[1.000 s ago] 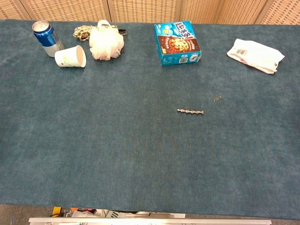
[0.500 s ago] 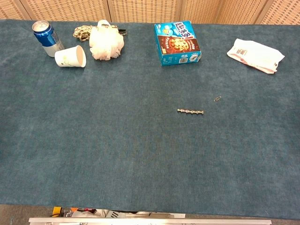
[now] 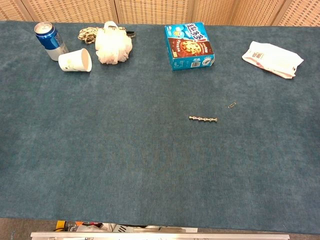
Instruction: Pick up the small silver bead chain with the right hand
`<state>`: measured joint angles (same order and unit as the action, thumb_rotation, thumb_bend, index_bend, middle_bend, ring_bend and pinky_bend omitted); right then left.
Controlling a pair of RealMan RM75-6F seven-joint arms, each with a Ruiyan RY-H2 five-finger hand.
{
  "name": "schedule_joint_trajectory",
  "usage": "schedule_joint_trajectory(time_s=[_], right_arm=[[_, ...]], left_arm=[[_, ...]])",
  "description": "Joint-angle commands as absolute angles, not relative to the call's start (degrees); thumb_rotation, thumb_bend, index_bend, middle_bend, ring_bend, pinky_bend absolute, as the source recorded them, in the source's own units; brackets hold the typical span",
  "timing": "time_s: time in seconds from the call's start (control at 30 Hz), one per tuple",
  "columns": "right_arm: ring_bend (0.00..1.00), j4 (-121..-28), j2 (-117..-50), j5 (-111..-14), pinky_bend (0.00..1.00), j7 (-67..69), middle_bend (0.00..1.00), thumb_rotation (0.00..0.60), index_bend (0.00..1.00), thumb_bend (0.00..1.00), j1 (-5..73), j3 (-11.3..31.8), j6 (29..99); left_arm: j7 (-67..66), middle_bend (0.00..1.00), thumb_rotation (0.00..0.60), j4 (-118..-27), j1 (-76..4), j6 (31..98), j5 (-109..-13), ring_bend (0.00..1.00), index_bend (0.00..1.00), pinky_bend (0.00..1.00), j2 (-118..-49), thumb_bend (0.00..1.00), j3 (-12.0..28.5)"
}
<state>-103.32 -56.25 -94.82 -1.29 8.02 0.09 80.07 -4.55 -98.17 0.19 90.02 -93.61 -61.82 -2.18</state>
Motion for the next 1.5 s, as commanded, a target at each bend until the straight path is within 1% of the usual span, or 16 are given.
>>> schedule_joint_trajectory(time_s=[0.03, 0.1, 0.17, 0.23, 0.27, 0.37, 0.5, 0.67, 0.83, 1.03, 1.5], right_arm=[[0.55, -104.9, -55.8, -96.6, 0.75, -2.5, 0.52, 0.6, 0.42, 0.16, 9.9, -0.4, 77.5], [0.66, -106.0, -55.5, -97.3, 0.85, -3.8, 0.6, 0.6, 0.44, 0.16, 11.4, -0.3, 75.3], [0.75, -106.9, -55.5, -97.6, 0.92, -5.1, 0.68, 0.6, 0.46, 0.16, 12.8, -0.1, 73.3], [0.81, -108.0, -55.5, -97.5, 0.97, -6.9, 0.75, 0.6, 0.47, 0.16, 14.4, 0.1, 70.9], [0.84, -108.5, -55.6, -97.4, 0.99, -7.6, 0.79, 0.6, 0.48, 0.16, 15.0, 0.3, 69.9], [0.9, -109.6, -56.4, -96.1, 1.0, -9.5, 0.84, 0.6, 0.49, 0.16, 17.3, 1.1, 66.5], [0.96, -109.9, -58.8, -93.0, 1.0, -12.9, 0.9, 0.6, 0.5, 0.21, 20.4, 2.4, 61.8], [1.0, -108.6, -62.9, -89.0, 1.0, -17.5, 0.94, 0.6, 0.51, 0.21, 23.7, 3.9, 57.4], [1.0, -106.5, -67.5, -83.6, 1.0, -22.0, 0.96, 0.6, 0.51, 0.21, 27.4, 5.5, 53.2], [1.0, -103.7, -72.9, -76.6, 1.0, -26.9, 0.97, 0.6, 0.51, 0.21, 31.1, 6.8, 49.8], [1.0, -93.0, -84.2, -62.1, 1.0, -33.3, 0.97, 0.6, 0.52, 0.21, 39.1, 6.5, 44.4]], left_arm=[[-4.8, 0.14, 0.6, -98.4, -0.3, 89.4, -93.7, 0.14, 0.08, 0.03, -61.8, 0.32, -2.1], [-4.7, 0.14, 0.6, -98.4, -0.4, 89.2, -93.9, 0.14, 0.08, 0.03, -61.8, 0.32, -2.1], [-4.6, 0.14, 0.6, -98.4, -0.4, 89.3, -94.0, 0.14, 0.08, 0.03, -61.7, 0.32, -2.1], [-4.4, 0.14, 0.6, -98.4, -0.4, 89.4, -94.0, 0.14, 0.08, 0.03, -61.5, 0.32, -2.2], [-4.4, 0.14, 0.6, -98.5, -0.3, 89.5, -94.1, 0.14, 0.08, 0.03, -61.5, 0.32, -2.2], [-4.0, 0.14, 0.6, -98.3, -0.1, 89.8, -94.3, 0.14, 0.08, 0.03, -61.5, 0.32, -2.4], [-3.6, 0.14, 0.6, -98.1, 0.1, 90.3, -94.8, 0.14, 0.08, 0.03, -61.4, 0.32, -2.7], [-2.9, 0.14, 0.6, -97.6, 0.5, 90.8, -95.2, 0.14, 0.08, 0.03, -61.3, 0.32, -2.9], [-2.6, 0.14, 0.6, -97.4, 0.6, 91.1, -95.7, 0.14, 0.08, 0.03, -61.3, 0.32, -3.2], [-2.4, 0.14, 0.6, -97.3, 0.7, 91.0, -96.0, 0.14, 0.08, 0.03, -61.3, 0.32, -3.4], [-2.8, 0.14, 0.6, -97.5, 0.5, 90.1, -95.7, 0.14, 0.08, 0.03, -61.6, 0.32, -3.6]])
